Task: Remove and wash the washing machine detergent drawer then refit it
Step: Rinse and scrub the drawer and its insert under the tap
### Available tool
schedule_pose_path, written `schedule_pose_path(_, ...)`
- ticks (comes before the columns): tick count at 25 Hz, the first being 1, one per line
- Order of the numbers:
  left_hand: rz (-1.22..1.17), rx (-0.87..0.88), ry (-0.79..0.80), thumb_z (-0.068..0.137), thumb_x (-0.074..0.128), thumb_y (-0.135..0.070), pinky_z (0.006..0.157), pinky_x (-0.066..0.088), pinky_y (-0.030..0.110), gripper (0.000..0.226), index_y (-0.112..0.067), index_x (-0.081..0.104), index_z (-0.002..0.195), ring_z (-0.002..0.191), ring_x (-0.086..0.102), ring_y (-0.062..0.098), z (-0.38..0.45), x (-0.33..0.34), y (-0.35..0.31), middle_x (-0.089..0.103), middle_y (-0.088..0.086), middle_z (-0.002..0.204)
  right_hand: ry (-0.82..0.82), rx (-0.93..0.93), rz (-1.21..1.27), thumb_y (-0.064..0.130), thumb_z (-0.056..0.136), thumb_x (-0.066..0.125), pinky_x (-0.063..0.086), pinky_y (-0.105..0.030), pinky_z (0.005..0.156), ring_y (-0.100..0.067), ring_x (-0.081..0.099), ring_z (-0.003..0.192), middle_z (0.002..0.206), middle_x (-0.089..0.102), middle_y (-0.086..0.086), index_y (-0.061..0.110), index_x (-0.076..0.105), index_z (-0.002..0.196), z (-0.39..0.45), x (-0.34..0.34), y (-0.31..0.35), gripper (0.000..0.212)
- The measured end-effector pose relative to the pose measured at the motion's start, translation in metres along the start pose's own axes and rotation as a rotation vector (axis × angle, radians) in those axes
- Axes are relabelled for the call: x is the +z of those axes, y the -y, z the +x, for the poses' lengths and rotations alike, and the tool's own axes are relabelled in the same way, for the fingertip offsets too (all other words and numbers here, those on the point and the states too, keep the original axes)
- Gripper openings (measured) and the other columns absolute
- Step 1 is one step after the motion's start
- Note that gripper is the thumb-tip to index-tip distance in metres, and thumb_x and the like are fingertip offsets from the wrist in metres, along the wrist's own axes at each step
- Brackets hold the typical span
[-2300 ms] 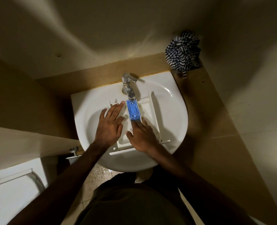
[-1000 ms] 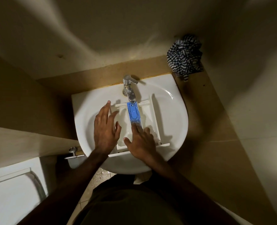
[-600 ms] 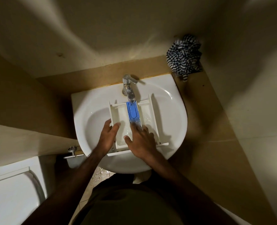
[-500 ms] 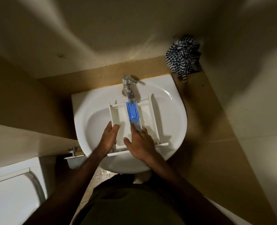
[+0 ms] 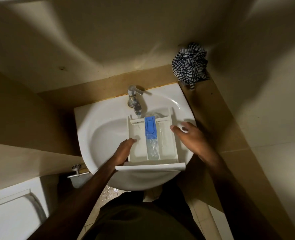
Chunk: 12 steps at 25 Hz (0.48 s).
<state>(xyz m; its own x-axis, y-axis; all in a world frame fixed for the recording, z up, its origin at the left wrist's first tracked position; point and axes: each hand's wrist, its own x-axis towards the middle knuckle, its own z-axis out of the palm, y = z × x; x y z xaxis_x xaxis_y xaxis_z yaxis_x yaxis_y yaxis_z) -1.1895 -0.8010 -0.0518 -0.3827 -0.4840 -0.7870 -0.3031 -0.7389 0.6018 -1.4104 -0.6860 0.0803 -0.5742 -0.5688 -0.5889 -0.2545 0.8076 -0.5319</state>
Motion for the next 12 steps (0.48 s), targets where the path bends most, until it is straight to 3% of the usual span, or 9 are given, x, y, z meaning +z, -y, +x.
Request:
schedule_pose_path(2, 0.009, -0.013, 0.097, 0.107, 0.050, -0.028, 0.094, 0.059, 0.047, 0.030, -0.013, 0.062, 0.130, 0.110, 0.071, 0.034, 0.003, 0.009, 0.000, 0.074, 0.015, 0.120, 0.198, 0.076, 0.187, 0.071, 0.091, 0.062, 0.048, -0.044, 0.106, -0.023, 0.056, 0.135, 0.149, 0.056, 0.003, 0.026, 0.046, 0.152, 0.013, 0.010, 0.001, 0.078)
schedule_pose_path(3, 0.003, -0.022, 0.137, 0.107, 0.050, -0.029, 0.100, 0.057, 0.050, 0.033, -0.013, 0.061, 0.134, 0.116, 0.070, 0.035, 0.004, 0.013, -0.001, 0.073, 0.016, 0.125, 0.210, 0.058, 0.236, 0.068, 0.093, 0.061, 0.048, -0.040, 0.102, -0.021, 0.059, 0.132, 0.146, 0.059, 0.004, 0.025, 0.049, 0.147, 0.019, 0.018, 0.000, 0.071)
schedule_pose_path(4, -0.012, -0.035, 0.173, 0.107, 0.050, -0.032, 0.101, 0.057, 0.050, 0.034, -0.016, 0.061, 0.135, 0.118, 0.070, 0.034, 0.005, 0.016, -0.002, 0.073, 0.014, 0.127, 0.161, 0.020, 0.240, 0.063, 0.097, 0.059, 0.048, -0.038, 0.100, -0.021, 0.060, 0.128, 0.143, 0.062, 0.004, 0.024, 0.051, 0.144, 0.025, 0.024, -0.001, 0.062)
schedule_pose_path(6, -0.018, -0.047, 0.217, 0.106, 0.052, -0.039, 0.090, 0.062, 0.041, 0.032, -0.023, 0.063, 0.132, 0.112, 0.074, 0.025, 0.005, 0.020, -0.010, 0.077, 0.006, 0.122, -0.022, -0.070, 0.172, 0.053, 0.104, 0.050, 0.050, -0.038, 0.095, -0.018, 0.066, 0.110, 0.130, 0.069, 0.000, 0.022, 0.057, 0.133, 0.035, 0.031, -0.002, 0.043)
schedule_pose_path(8, 0.116, 0.016, 0.165, 0.104, 0.056, -0.043, 0.080, 0.062, 0.034, 0.031, -0.024, 0.067, 0.126, 0.103, 0.077, 0.022, 0.008, 0.020, -0.024, 0.079, 0.003, 0.116, -0.132, -0.134, 0.130, 0.051, 0.105, 0.044, 0.055, -0.042, 0.091, -0.018, 0.068, 0.095, 0.109, 0.073, 0.002, 0.025, 0.061, 0.122, 0.041, 0.032, 0.002, 0.035)
schedule_pose_path(12, 0.297, 0.231, -0.093, 0.103, 0.062, -0.041, 0.076, 0.065, 0.041, 0.029, -0.015, 0.070, 0.110, 0.092, 0.077, 0.029, 0.021, 0.015, -0.054, 0.078, 0.013, 0.110, -0.178, -0.184, 0.063, 0.055, 0.106, 0.040, 0.056, -0.041, 0.088, -0.018, 0.069, 0.094, 0.097, 0.071, 0.011, 0.030, 0.063, 0.124, 0.049, 0.033, 0.008, 0.038)
